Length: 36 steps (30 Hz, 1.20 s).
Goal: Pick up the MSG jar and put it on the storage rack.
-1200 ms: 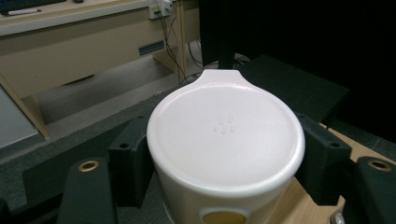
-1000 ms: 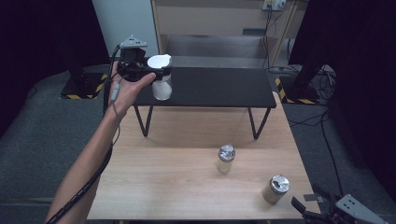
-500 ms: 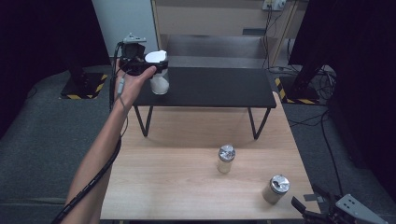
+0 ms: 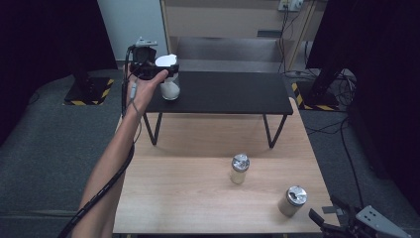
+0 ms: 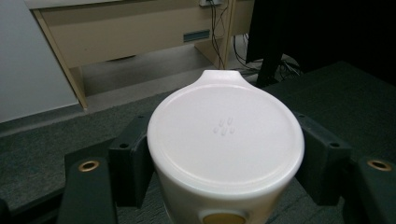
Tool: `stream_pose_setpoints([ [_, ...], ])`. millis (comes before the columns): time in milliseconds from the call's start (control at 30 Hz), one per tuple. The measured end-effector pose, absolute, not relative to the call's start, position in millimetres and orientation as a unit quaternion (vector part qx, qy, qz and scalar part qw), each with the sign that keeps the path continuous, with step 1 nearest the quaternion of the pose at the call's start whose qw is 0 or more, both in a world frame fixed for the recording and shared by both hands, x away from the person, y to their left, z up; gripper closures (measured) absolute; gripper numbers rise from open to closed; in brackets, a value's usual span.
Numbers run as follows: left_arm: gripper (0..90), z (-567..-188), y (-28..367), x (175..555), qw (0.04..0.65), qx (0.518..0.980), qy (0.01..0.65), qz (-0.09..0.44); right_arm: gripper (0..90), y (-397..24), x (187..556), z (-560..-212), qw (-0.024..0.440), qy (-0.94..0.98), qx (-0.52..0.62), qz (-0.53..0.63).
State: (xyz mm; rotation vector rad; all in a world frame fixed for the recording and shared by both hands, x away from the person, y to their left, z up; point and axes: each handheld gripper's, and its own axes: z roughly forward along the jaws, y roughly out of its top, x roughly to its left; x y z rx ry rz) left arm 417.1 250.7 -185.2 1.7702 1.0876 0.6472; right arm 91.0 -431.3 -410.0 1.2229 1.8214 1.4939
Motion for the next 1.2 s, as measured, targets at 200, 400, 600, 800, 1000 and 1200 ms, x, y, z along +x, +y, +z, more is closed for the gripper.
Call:
stream_pose_setpoints([
  [200, 29.6, -189, 248, 419, 0.462, 0.722, 0.444, 0.262, 3.6, -432, 91, -410, 0.241, 0.665, 0.448, 0.547],
  [400, 29.6, -191, 248, 420, 0.462, 0.723, 0.443, 0.261, 3.6, -432, 91, -411, 0.239, 0.664, 0.448, 0.548],
  [600, 29.6, -193, 248, 419, 0.466, 0.72, 0.441, 0.263, 3.6, -432, 91, -411, 0.239, 0.664, 0.448, 0.548],
  [800, 29.5, -195, 245, 417, 0.465, 0.721, 0.439, 0.268, 3.5, -432, 91, -410, 0.239, 0.665, 0.448, 0.548],
  [1000, 25.5, -199, 246, 413, 0.478, 0.71, 0.435, 0.278, 3.5, -432, 91, -410, 0.239, 0.665, 0.447, 0.548],
  [1200, 10.0, -196, 249, 408, 0.497, 0.701, 0.425, 0.284, 3.5, -432, 91, -410, 0.239, 0.665, 0.447, 0.549],
])
